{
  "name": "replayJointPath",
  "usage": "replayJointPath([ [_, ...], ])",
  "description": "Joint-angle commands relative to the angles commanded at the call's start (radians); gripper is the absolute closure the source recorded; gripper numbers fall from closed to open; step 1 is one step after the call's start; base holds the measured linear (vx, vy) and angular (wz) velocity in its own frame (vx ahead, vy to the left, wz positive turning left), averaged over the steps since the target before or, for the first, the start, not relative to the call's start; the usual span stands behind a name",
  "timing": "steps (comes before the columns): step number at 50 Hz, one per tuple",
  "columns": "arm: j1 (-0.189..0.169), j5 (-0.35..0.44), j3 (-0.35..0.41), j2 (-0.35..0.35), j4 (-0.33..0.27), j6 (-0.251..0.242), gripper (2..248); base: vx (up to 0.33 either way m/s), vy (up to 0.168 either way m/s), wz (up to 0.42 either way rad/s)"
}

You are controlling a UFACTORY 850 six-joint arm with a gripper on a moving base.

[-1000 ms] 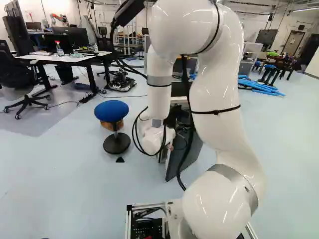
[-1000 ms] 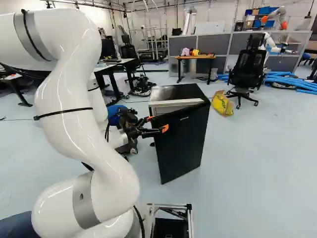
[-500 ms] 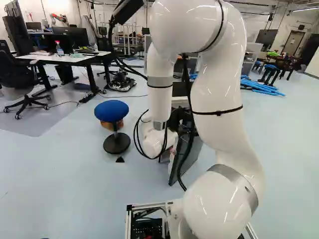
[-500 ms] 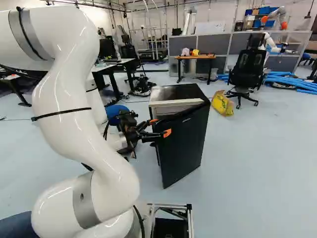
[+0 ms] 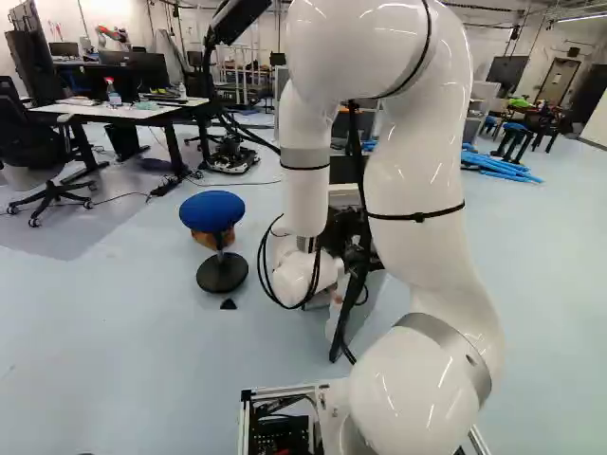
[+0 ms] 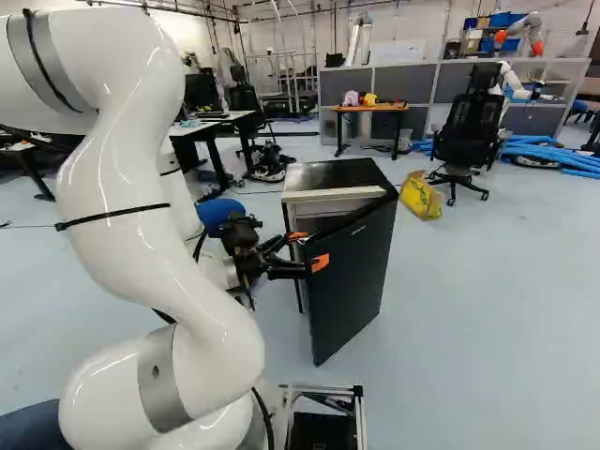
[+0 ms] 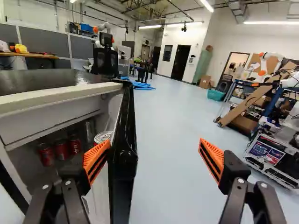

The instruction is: Grab a drink from the fridge

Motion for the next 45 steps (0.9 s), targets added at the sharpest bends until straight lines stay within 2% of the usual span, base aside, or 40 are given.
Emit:
replayJointPath([
  [37,0.013,-0.003,0.024,0.005,0.217,0.000,3,0.000,0.000,0.000],
  [45,0.013,-0.015,0.024,0.005,0.243,0.000,3,0.000,0.000,0.000],
])
